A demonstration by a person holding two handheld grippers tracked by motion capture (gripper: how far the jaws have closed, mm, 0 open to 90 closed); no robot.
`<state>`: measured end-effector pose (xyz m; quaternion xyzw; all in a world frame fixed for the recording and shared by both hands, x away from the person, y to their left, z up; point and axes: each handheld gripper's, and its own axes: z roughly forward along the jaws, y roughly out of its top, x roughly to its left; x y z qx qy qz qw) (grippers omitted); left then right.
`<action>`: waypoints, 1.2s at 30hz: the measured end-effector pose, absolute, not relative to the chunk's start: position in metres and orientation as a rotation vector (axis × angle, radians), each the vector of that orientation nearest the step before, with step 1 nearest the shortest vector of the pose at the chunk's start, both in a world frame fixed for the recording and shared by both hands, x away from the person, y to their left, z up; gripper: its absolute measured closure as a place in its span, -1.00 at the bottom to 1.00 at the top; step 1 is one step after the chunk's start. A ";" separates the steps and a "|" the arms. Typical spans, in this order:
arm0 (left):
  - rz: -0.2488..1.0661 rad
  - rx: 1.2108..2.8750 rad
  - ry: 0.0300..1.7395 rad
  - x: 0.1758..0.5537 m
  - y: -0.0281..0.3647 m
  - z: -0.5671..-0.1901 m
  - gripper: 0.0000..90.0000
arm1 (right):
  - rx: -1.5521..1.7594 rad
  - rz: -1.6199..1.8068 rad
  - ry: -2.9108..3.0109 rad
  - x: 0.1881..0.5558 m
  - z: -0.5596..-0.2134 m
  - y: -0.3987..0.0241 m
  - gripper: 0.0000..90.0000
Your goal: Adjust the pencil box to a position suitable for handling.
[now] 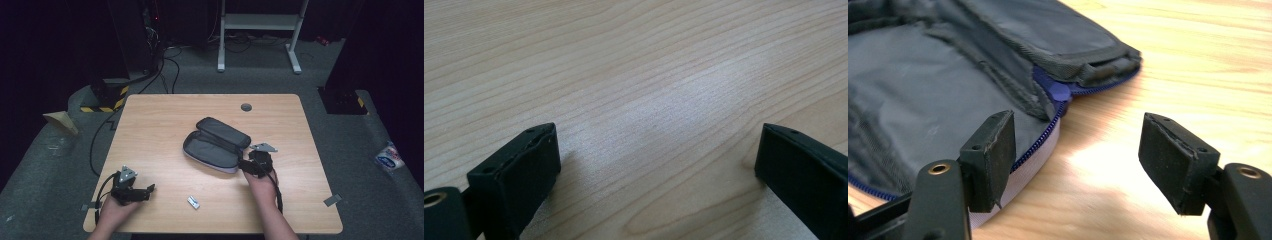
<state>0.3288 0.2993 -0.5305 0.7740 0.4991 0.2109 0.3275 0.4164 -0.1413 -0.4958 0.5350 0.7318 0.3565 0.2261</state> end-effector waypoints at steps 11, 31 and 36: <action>0.566 2.024 1.296 0.327 0.300 -0.530 -0.80 | 1.449 1.086 2.023 0.400 -0.486 -0.155 -0.12; 0.549 1.877 1.211 0.341 0.256 -0.507 -0.10 | 1.454 1.107 2.059 0.394 -0.502 -0.141 0.47; 0.533 1.842 1.159 0.353 0.230 -0.498 0.02 | 1.442 1.104 2.072 0.395 -0.502 -0.146 0.60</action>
